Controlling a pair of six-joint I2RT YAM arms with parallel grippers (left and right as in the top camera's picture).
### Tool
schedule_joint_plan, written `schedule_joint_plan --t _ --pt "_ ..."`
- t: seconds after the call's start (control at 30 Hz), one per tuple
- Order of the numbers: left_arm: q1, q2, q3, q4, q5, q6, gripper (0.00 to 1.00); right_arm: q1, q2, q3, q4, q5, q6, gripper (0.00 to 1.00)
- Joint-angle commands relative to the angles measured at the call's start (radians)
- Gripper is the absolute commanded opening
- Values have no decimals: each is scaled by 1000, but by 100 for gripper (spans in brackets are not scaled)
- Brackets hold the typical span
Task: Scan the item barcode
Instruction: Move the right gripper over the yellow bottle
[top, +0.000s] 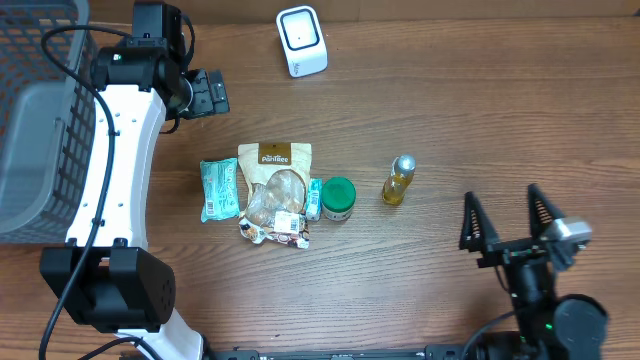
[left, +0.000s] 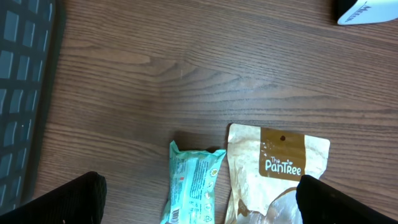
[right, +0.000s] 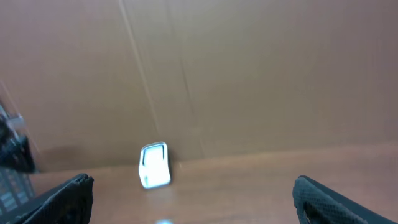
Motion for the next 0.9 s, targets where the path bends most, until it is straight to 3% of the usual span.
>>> schedule_joint_plan --t 0.0,0.3,0.53,0.87 --pt "-6 -8 12 0 2 -6 99 5 142 204 -64 -10 -16 100" --pt "-6 -8 12 0 2 -6 100 5 615 718 -489 -52 -15 100" --pt "-6 -8 12 0 2 -6 100 5 991 975 -802 -89 2 100" --pt "-6 -7 12 0 2 -6 100 5 1247 1008 -792 -334 18 100"
